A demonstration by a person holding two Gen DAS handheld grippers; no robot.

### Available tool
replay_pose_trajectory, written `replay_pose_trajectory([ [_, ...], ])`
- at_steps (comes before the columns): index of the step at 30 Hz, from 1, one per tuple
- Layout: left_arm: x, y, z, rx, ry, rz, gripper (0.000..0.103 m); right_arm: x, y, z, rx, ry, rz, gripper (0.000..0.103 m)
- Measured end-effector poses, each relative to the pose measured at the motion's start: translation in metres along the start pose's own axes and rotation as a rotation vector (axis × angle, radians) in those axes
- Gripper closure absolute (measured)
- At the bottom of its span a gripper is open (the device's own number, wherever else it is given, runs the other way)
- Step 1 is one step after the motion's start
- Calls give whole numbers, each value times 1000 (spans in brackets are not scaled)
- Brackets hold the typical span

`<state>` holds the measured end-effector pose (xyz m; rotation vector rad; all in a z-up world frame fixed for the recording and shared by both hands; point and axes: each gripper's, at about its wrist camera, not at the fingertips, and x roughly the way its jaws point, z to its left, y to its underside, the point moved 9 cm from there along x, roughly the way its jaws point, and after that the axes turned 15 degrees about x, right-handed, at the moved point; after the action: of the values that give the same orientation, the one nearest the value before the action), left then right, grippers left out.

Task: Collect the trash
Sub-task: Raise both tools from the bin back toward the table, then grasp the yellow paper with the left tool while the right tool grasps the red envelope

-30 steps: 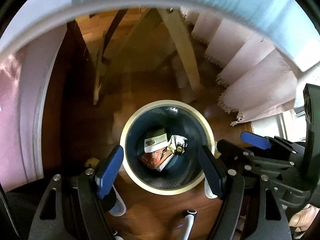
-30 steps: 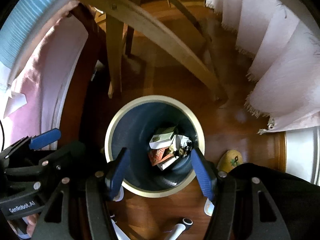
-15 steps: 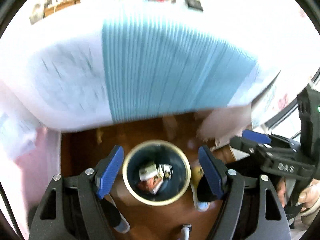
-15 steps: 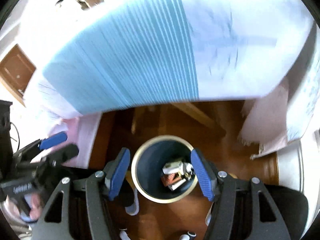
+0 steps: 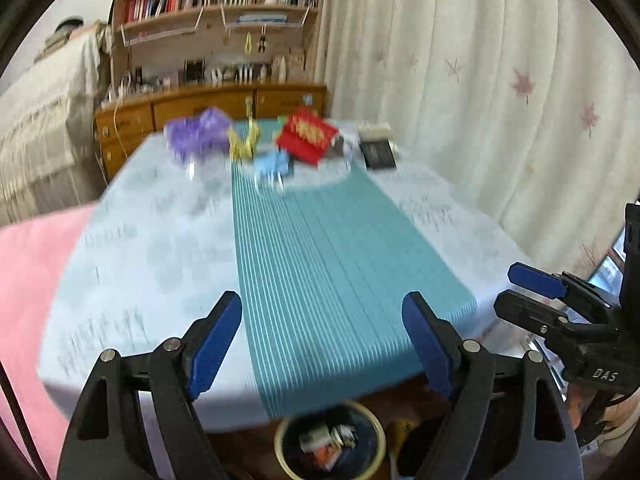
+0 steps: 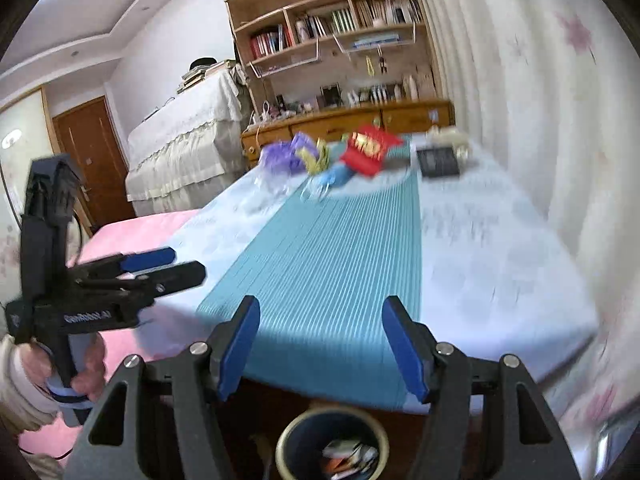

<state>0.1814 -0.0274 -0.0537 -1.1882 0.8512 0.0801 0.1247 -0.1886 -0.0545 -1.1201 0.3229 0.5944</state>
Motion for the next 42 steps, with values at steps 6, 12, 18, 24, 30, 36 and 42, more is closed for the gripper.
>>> replay_pose_trajectory([
  [6,20,-61,14,60,-8,-4,22,23,-58,-7,11,15,-24,39],
  [12,65,-112,41,97,-51,34,22,69,-116,-18,51,7,8,39],
  [18,121,-151,94,46,-82,85,22,134,-166,-23,109,-8,71,39],
  [24,173,-164,139,-74,-14,145,22,209,-192,-38,205,-34,132,39],
  [30,218,-160,152,-92,4,204,22,272,-198,-57,284,-23,176,39],
  [36,252,-155,155,-133,61,254,22,306,-207,-62,308,-37,188,45],
  [42,273,-158,161,-213,94,266,22,319,-204,-46,255,-86,221,72],
])
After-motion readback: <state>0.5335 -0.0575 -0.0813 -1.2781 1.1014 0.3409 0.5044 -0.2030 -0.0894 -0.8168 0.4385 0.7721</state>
